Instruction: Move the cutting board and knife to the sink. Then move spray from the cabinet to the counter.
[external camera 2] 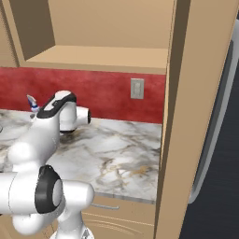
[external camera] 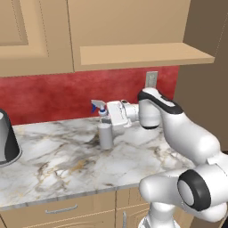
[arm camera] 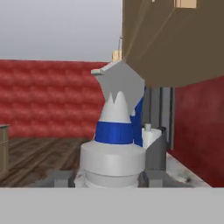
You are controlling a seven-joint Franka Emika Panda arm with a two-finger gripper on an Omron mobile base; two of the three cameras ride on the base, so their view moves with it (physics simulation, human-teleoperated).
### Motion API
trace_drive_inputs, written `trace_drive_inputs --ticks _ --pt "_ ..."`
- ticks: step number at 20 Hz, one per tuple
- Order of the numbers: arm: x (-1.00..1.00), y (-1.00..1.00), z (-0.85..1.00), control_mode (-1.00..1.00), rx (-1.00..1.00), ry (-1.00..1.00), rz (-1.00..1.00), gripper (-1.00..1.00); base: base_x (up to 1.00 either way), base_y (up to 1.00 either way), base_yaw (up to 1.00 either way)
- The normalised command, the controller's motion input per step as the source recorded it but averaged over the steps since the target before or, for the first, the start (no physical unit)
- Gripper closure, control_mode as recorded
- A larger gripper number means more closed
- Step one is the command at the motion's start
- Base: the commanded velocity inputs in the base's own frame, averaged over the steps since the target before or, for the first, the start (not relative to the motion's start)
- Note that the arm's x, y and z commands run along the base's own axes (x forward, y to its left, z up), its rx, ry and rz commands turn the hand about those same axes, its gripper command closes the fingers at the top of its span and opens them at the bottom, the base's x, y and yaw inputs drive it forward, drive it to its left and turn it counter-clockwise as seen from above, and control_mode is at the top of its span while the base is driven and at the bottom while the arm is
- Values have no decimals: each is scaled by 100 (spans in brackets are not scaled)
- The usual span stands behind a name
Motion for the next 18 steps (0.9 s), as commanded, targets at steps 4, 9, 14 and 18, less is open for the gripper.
trace_drive_inputs --ticks 4,9,14,18 --pt "2 0 -20 -100 10 -9 17 100 0 0 0" --pt "0 0 -28 -100 11 -6 14 100 0 0 0" --pt "11 0 -19 -100 4 0 6 100 0 0 0" --pt "11 0 -32 -100 0 0 5 100 0 0 0"
